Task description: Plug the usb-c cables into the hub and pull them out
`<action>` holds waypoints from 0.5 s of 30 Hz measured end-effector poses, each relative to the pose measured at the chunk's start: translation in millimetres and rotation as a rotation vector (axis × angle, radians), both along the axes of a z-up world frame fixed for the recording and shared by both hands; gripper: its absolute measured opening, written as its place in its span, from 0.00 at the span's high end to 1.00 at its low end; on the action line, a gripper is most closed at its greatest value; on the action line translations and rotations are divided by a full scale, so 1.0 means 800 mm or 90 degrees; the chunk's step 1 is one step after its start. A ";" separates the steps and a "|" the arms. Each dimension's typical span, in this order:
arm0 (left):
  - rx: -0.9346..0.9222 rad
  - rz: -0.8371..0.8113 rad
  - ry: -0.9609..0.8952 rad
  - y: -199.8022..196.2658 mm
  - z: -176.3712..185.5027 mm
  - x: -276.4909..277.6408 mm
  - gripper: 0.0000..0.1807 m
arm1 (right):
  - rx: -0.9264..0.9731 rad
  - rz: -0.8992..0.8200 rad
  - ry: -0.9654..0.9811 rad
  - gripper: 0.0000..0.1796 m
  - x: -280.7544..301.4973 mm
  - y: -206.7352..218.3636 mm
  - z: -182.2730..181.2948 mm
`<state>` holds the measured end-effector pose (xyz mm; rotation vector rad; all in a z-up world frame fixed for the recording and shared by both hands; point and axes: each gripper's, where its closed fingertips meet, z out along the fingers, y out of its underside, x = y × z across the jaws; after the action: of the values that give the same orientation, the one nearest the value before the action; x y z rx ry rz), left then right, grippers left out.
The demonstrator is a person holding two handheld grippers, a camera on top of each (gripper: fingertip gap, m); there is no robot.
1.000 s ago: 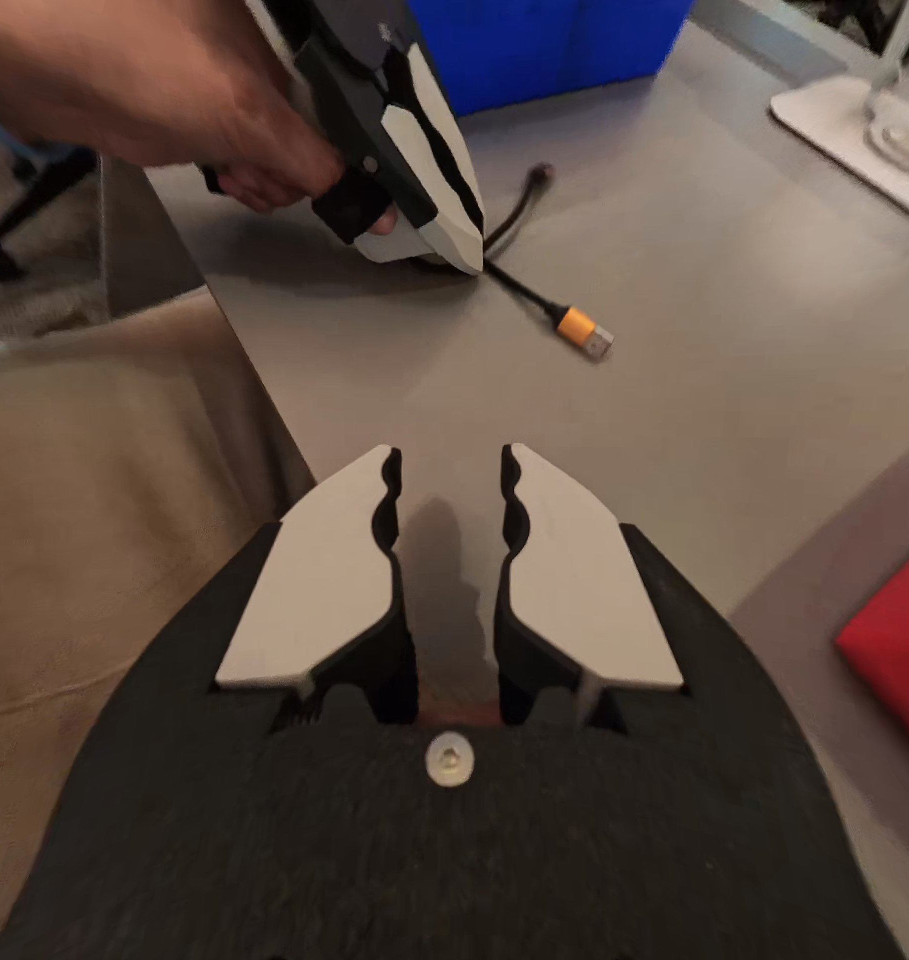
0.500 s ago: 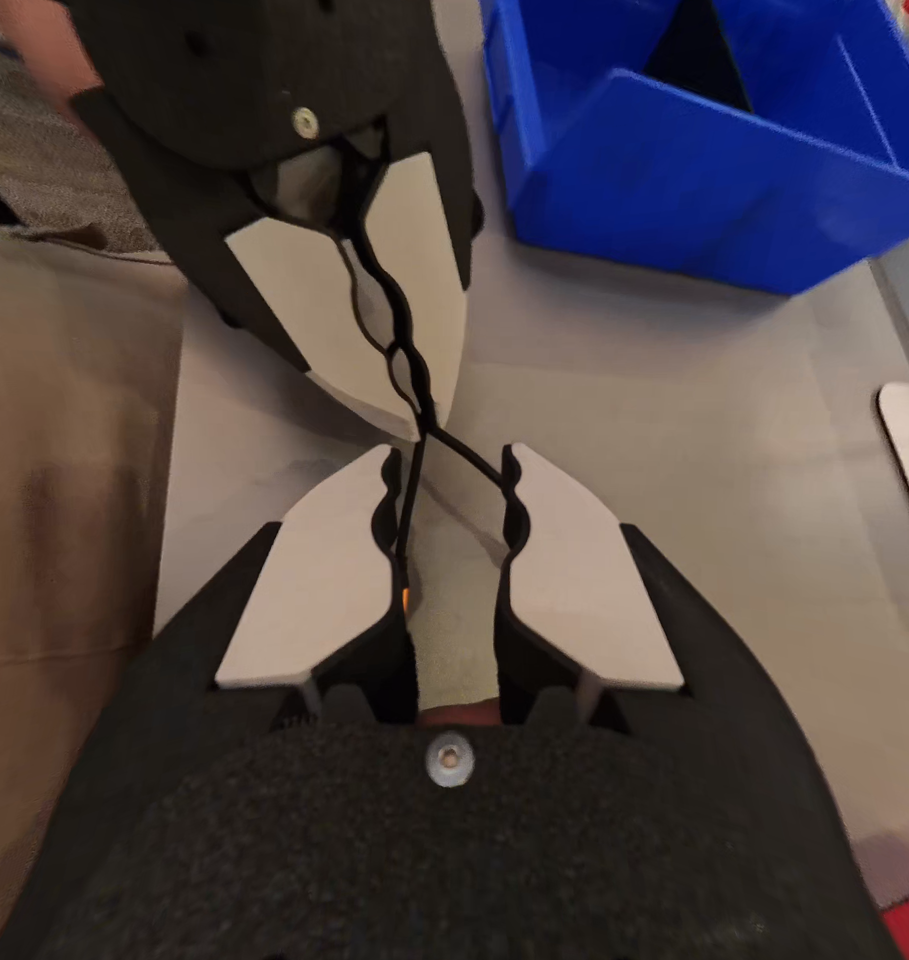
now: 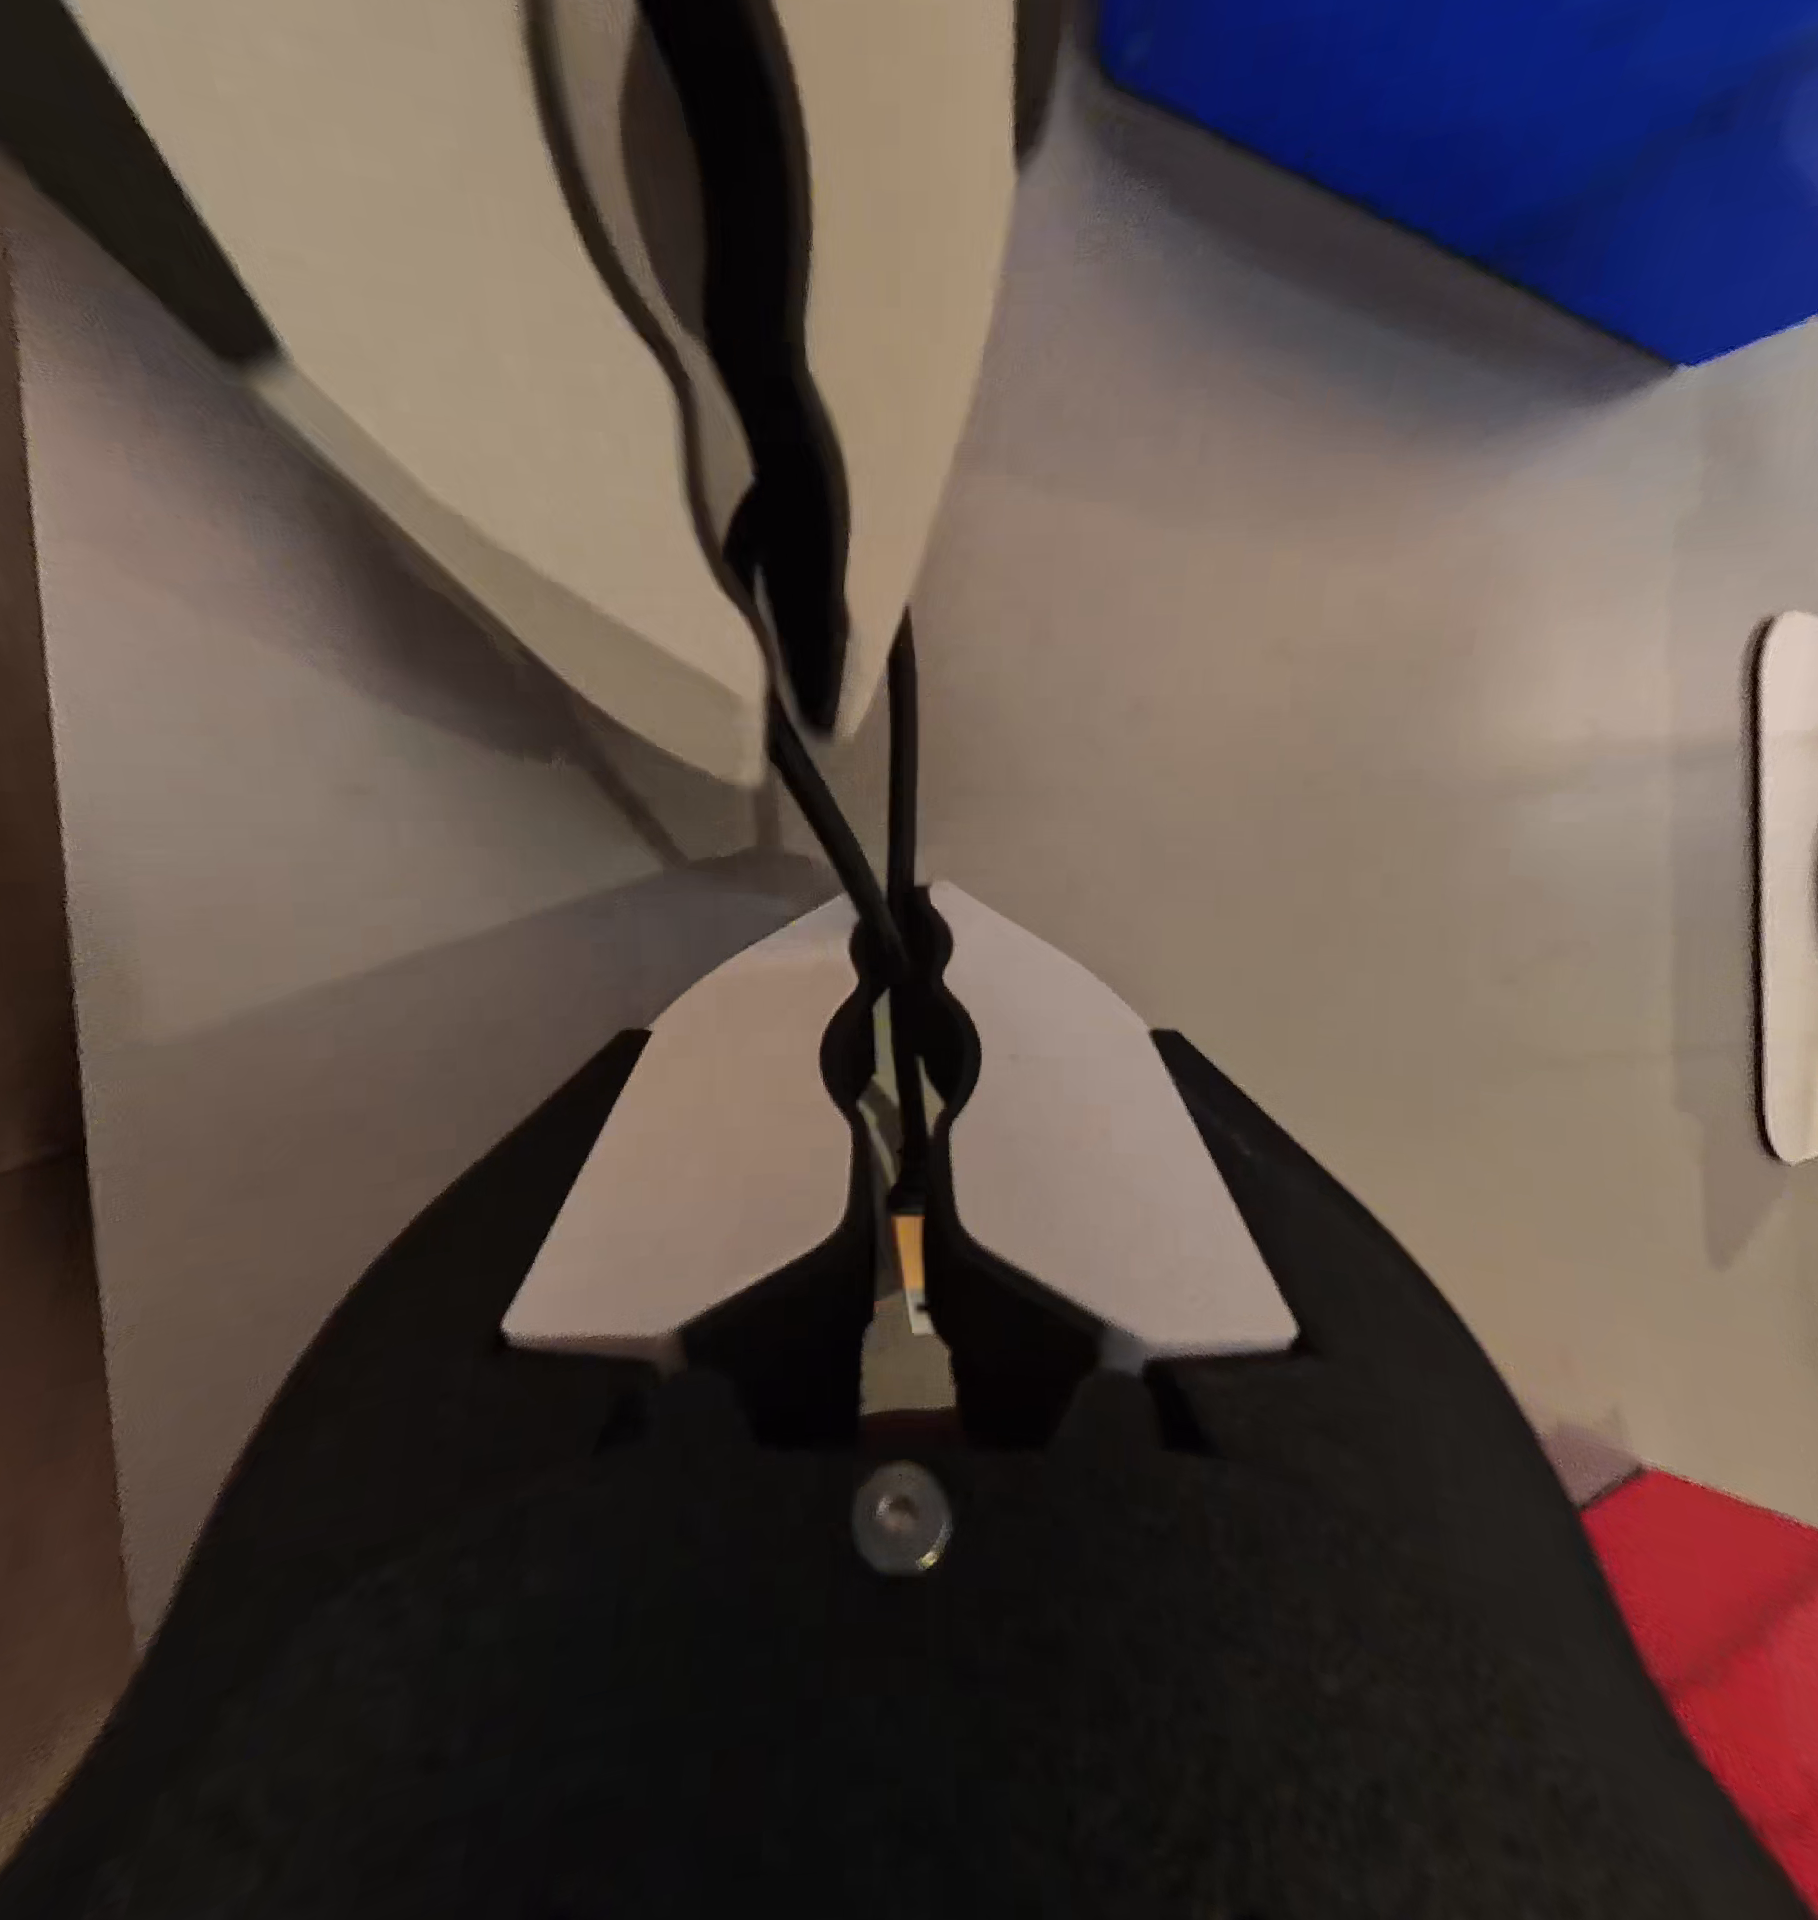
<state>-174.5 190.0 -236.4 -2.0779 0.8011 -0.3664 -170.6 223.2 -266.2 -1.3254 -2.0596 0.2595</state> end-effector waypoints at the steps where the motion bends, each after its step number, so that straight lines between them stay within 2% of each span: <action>1: 0.011 0.016 -0.017 0.001 0.006 -0.005 0.86 | -0.001 -0.013 0.007 0.98 0.006 0.006 0.005; 4: 0.054 0.067 -0.075 0.000 0.022 -0.025 0.74 | 0.000 -0.056 0.051 0.98 0.025 0.025 0.036; 8: 0.096 0.143 -0.079 -0.006 0.030 -0.053 0.76 | 0.033 -0.117 0.140 0.98 0.066 0.055 0.124; 11: 0.093 0.146 -0.067 -0.008 0.024 -0.054 0.80 | 0.052 -0.152 0.184 0.98 0.119 0.081 0.205; 13: 0.085 0.137 -0.062 -0.007 0.019 -0.050 0.80 | 0.059 -0.201 0.113 0.98 0.169 0.112 0.220; 15: 0.064 0.114 -0.044 -0.009 0.008 -0.042 0.80 | 0.054 -0.247 -0.039 0.98 0.227 0.147 0.191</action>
<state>-208.5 182.6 -230.1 -2.0128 0.5745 -0.2921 10.6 340.7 -113.6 -1.6598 -1.7919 -0.0401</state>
